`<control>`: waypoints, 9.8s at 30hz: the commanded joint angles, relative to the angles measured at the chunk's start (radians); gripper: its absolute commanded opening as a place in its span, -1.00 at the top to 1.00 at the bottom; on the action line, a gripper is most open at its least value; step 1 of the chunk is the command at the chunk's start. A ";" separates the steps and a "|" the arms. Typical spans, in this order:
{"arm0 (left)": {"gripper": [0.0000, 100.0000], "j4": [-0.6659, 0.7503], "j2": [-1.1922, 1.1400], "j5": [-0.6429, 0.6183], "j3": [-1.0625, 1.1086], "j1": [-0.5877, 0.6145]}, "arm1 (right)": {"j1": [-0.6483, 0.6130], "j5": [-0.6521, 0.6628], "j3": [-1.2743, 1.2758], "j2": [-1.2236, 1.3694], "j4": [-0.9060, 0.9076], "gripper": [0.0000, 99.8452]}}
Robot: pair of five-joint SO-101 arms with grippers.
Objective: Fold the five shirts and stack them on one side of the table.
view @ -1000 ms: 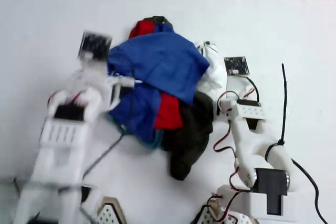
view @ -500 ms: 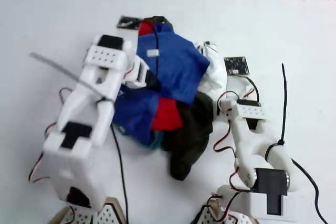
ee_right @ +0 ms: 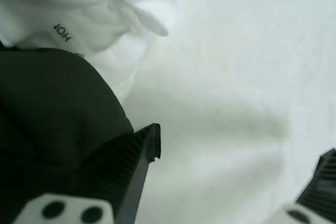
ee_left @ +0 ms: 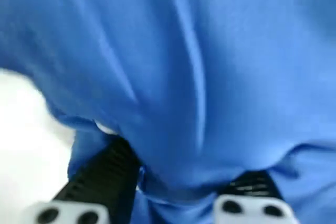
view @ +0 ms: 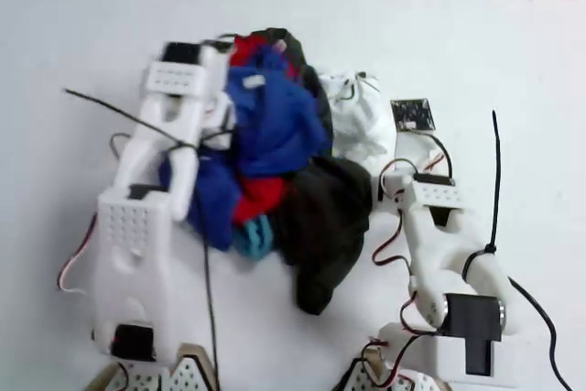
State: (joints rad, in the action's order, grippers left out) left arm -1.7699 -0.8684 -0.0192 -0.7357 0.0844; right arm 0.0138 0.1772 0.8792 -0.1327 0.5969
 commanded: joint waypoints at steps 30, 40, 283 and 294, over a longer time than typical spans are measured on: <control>0.28 -0.017 0.051 0.210 -0.723 0.864 | -0.010 -0.006 -0.006 -0.031 -0.015 0.13; 0.28 -0.017 0.470 0.187 -0.088 0.476 | -0.010 -0.006 -0.006 -0.031 -0.015 0.13; 0.95 0.110 1.316 0.235 0.690 0.150 | -0.446 0.252 -1.086 -0.150 1.159 0.96; 0.95 0.675 1.175 0.235 1.213 0.290 | -0.285 0.299 -0.402 -0.125 0.349 0.91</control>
State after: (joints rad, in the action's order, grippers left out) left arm -1.2421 0.3222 0.2140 0.4242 0.3544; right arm -0.3268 0.4733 0.4112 -0.2908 1.2367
